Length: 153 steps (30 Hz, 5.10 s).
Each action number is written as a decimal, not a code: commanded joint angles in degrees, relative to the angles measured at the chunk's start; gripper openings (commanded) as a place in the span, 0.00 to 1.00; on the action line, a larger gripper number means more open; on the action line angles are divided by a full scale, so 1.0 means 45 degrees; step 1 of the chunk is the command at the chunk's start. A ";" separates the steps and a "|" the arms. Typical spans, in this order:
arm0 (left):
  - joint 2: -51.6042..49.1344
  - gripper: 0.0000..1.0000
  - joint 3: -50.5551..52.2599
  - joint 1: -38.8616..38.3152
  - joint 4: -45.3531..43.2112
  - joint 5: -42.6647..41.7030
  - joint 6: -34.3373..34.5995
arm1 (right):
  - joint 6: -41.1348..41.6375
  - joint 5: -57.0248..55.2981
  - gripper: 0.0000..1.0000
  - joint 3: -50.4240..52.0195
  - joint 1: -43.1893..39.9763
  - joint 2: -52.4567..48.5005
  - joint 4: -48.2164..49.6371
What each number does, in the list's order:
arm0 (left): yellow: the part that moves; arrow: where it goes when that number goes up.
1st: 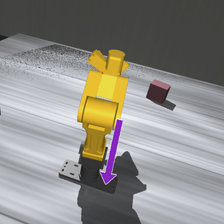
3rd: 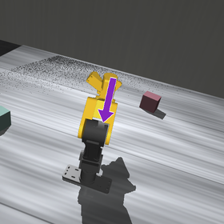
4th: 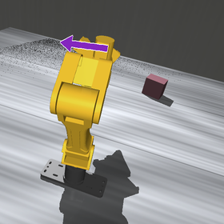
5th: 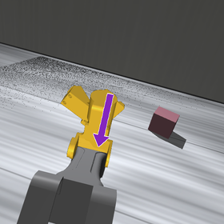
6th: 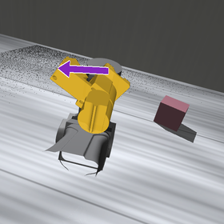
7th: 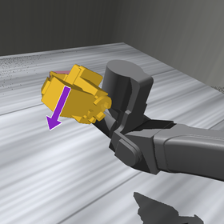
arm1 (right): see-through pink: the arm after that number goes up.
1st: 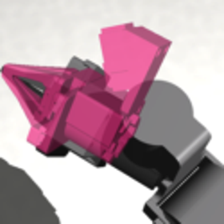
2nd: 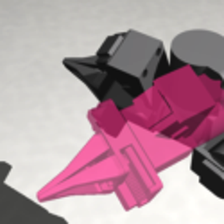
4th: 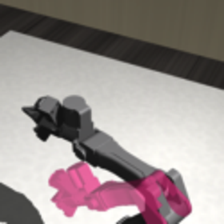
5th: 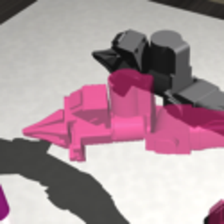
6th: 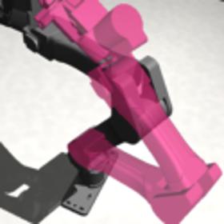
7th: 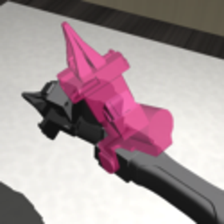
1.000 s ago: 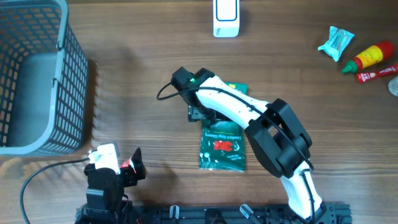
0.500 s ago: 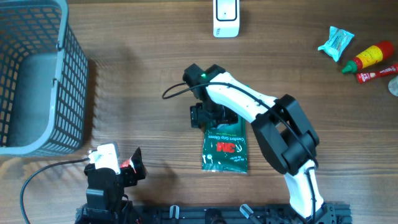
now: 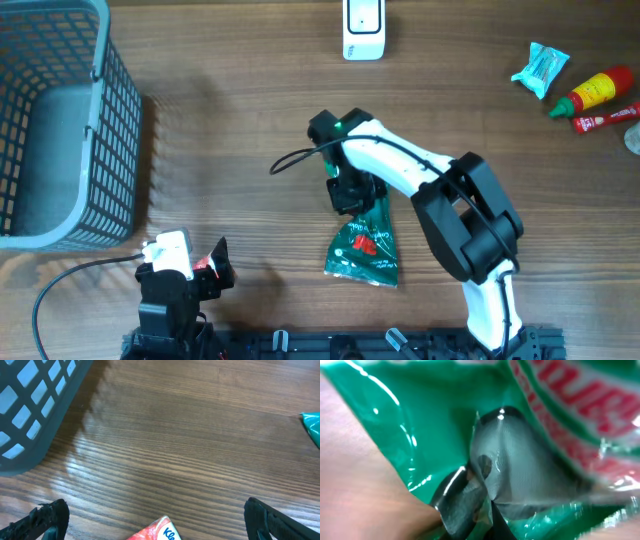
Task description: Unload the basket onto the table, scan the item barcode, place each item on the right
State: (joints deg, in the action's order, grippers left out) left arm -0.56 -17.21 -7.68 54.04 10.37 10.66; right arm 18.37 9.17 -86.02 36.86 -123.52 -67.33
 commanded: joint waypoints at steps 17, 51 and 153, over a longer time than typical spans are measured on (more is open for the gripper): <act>0.0039 1.00 0.0019 0.0092 -0.0015 -0.0112 0.0068 | -1.0977 1.8632 0.04 -0.0073 -0.1768 0.2905 -0.0238; 0.0039 1.00 0.0019 0.0092 -0.0015 -0.0112 0.0068 | -2.0040 1.8632 0.04 0.0287 -0.0646 0.2924 0.2118; 0.0039 1.00 0.0019 0.0092 -0.0015 -0.0112 0.0068 | -0.5785 -0.2943 0.04 -1.3449 -0.6829 -0.4148 -0.2429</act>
State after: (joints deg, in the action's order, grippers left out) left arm -0.58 -17.21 -7.68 54.04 10.35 10.66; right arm -8.54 -3.42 -146.34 11.79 -144.09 -75.05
